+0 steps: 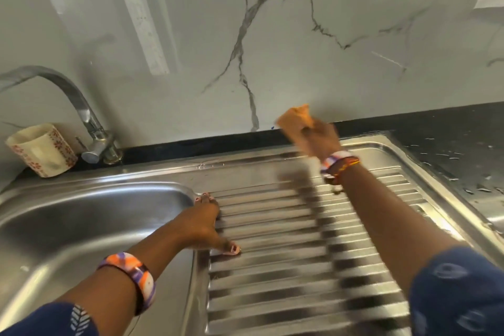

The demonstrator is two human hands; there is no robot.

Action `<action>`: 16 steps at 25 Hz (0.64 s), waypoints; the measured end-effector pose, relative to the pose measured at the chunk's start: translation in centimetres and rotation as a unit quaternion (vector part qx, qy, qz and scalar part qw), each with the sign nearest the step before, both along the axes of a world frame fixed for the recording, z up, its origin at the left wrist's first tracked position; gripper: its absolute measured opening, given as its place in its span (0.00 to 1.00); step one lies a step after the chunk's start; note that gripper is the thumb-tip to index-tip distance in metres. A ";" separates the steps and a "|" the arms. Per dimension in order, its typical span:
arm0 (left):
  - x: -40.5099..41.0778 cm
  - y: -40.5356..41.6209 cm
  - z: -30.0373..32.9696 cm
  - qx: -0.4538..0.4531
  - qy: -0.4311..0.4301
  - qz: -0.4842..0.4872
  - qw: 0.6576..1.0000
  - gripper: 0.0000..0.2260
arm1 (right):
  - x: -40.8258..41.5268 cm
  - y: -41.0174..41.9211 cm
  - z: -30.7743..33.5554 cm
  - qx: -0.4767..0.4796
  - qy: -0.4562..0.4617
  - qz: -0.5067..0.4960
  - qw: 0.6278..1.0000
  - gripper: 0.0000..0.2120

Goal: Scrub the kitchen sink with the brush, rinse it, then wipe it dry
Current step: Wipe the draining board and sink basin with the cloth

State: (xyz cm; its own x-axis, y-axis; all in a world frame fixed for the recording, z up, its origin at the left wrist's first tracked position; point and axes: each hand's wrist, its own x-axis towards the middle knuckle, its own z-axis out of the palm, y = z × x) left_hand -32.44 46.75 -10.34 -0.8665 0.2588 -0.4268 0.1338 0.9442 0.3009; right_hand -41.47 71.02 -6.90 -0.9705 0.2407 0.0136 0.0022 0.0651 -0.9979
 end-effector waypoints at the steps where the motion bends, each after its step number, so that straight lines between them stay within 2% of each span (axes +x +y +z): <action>1: 0.0 -0.1 0.0 -0.009 0.013 -0.008 1.000 0.36 | 0.0 3.0 -0.2 0.155 -0.010 -0.059 0.986 0.10; 2: 0.0 0.0 0.0 -0.017 0.024 -0.013 0.999 0.35 | 0.4 5.7 -0.8 0.312 -0.058 -0.100 0.943 0.12; 3: 0.1 -0.1 0.0 -0.022 0.032 -0.016 0.999 0.35 | 0.8 7.8 -1.7 0.428 -0.119 -0.110 0.889 0.13; 4: 0.2 -0.1 0.0 -0.023 0.042 -0.018 0.999 0.35 | 1.3 9.1 -3.0 0.496 -0.175 -0.094 0.845 0.15; 5: 0.3 -0.2 -0.1 -0.023 0.055 -0.020 0.998 0.34 | 1.7 9.3 -4.0 0.526 -0.214 -0.063 0.821 0.17; 7: 0.6 -0.5 -0.2 -0.016 0.081 -0.028 0.996 0.32 | 1.7 7.2 -5.5 0.529 -0.236 -0.029 0.815 0.24; 9: 0.9 -1.4 -0.8 0.014 0.083 -0.040 0.996 0.36 | 1.3 3.5 -5.8 0.519 -0.221 -0.039 0.825 0.27; 12: 1.3 -4.1 -1.6 0.115 0.077 -0.037 0.990 0.44 | 0.9 -4.2 -5.9 0.511 -0.157 -0.045 0.844 0.26; 16: 2.8 -6.5 -2.1 0.192 0.080 -0.024 0.978 0.45 | -0.4 -15.0 -6.1 0.514 -0.109 0.061 0.849 0.26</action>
